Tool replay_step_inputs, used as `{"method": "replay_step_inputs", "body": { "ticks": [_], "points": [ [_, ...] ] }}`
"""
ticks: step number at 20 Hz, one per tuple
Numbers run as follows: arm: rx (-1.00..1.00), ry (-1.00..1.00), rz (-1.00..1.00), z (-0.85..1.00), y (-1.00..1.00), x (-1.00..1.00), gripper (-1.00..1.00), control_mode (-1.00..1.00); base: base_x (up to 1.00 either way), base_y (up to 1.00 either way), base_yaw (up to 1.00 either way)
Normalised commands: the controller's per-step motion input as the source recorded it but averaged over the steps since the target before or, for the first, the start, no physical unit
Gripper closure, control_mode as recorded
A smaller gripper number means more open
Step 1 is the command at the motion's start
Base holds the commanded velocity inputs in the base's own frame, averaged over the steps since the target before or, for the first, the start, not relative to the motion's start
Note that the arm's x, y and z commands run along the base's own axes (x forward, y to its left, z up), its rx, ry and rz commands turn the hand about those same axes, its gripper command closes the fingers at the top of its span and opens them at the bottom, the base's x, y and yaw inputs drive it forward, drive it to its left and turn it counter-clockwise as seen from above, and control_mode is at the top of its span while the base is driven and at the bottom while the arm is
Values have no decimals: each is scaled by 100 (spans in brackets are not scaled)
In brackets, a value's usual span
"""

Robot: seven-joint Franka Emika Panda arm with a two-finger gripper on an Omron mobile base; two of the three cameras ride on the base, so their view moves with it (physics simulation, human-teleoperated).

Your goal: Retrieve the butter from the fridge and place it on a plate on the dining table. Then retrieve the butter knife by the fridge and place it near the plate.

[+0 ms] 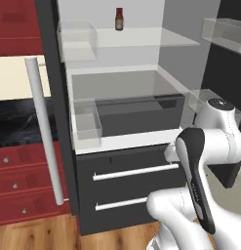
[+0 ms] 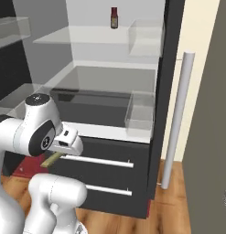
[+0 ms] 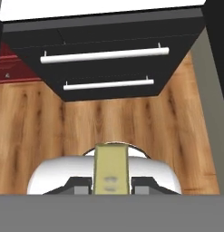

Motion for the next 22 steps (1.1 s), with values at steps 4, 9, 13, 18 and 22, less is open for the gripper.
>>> {"method": "replay_step_inputs", "body": {
  "ticks": [4,9,13,18,22],
  "points": [
    [0,0,0,0,0,0,100,100,-71,10,0],
    [0,0,0,0,0,0,100,100,-63,6,4],
    [0,0,0,0,0,0,100,100,-54,0,15],
    [0,0,0,0,0,0,100,100,-67,0,21],
    [0,0,0,0,0,0,100,100,-45,0,38]
  ]
}}
